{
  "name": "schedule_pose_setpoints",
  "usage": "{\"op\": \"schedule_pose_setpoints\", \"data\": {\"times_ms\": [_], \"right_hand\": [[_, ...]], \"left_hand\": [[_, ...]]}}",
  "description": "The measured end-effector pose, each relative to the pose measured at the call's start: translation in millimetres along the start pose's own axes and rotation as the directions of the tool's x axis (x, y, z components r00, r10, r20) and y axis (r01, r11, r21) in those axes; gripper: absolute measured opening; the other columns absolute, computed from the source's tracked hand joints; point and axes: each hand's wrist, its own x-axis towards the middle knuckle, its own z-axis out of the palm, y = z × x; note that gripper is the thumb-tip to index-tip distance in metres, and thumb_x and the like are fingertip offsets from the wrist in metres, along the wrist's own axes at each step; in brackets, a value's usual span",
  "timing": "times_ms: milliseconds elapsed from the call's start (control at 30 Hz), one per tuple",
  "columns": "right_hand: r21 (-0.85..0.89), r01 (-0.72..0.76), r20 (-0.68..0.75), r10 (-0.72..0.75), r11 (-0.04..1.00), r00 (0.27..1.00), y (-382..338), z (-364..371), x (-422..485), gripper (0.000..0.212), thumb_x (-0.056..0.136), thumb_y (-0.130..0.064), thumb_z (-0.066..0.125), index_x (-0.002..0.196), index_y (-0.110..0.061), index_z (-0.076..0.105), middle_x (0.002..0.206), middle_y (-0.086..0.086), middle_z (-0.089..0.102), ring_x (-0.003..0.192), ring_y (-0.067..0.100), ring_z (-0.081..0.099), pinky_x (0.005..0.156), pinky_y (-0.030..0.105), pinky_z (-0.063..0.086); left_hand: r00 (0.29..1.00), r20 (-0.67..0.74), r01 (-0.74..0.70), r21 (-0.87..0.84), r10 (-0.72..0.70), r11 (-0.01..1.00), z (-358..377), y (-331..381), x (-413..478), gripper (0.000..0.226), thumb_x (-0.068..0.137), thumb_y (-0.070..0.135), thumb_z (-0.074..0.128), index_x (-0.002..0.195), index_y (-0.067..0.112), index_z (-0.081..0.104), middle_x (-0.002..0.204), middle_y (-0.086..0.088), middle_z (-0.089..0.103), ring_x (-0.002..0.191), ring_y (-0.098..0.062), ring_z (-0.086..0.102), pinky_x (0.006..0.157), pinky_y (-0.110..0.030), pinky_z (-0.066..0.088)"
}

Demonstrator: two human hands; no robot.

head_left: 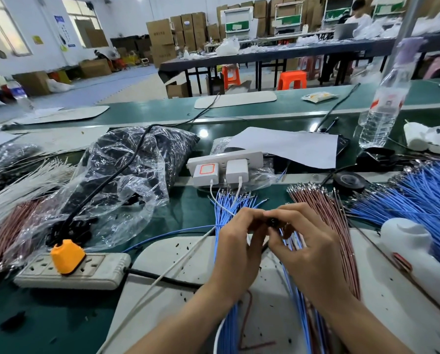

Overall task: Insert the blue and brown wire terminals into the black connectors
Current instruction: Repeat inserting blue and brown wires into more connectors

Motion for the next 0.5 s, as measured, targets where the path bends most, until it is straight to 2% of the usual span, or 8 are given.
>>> {"op": "schedule_pose_setpoints", "data": {"times_ms": [200,367,500], "right_hand": [[0.026,0.027,-0.018,-0.026,0.999,0.999,-1.6,-0.7,-0.6,0.024,0.070,0.005,0.064,0.092,-0.003,0.071,0.089,0.001,0.063,0.082,0.004,0.058,0.078,0.012,0.047],[0.023,0.055,-0.027,-0.055,0.998,0.998,-2.2,-0.8,-0.6,0.024,0.069,0.007,0.063,0.090,-0.001,0.071,0.088,0.003,0.063,0.083,0.007,0.059,0.078,0.017,0.050],[0.099,-0.005,-0.023,0.008,0.995,1.000,-3.0,-2.0,0.3,0.024,0.071,0.004,0.062,0.091,-0.009,0.067,0.088,-0.003,0.063,0.079,0.009,0.061,0.074,0.021,0.051]], "left_hand": [[1.000,0.004,-0.024,0.028,0.024,0.999,0.7,-3.2,-0.5,0.014,0.086,0.005,0.055,0.096,0.007,0.064,0.086,-0.001,0.067,0.079,-0.007,0.062,0.072,-0.018,0.050],[1.000,0.016,-0.012,0.057,0.011,0.998,0.8,-6.9,-0.4,0.011,0.087,0.002,0.057,0.094,0.006,0.063,0.084,-0.002,0.066,0.076,-0.013,0.063,0.069,-0.028,0.052],[0.998,0.012,-0.055,0.049,0.054,0.997,1.0,-7.2,-0.1,0.015,0.086,-0.002,0.058,0.097,0.005,0.065,0.087,-0.002,0.068,0.079,-0.008,0.063,0.073,-0.016,0.049]]}}
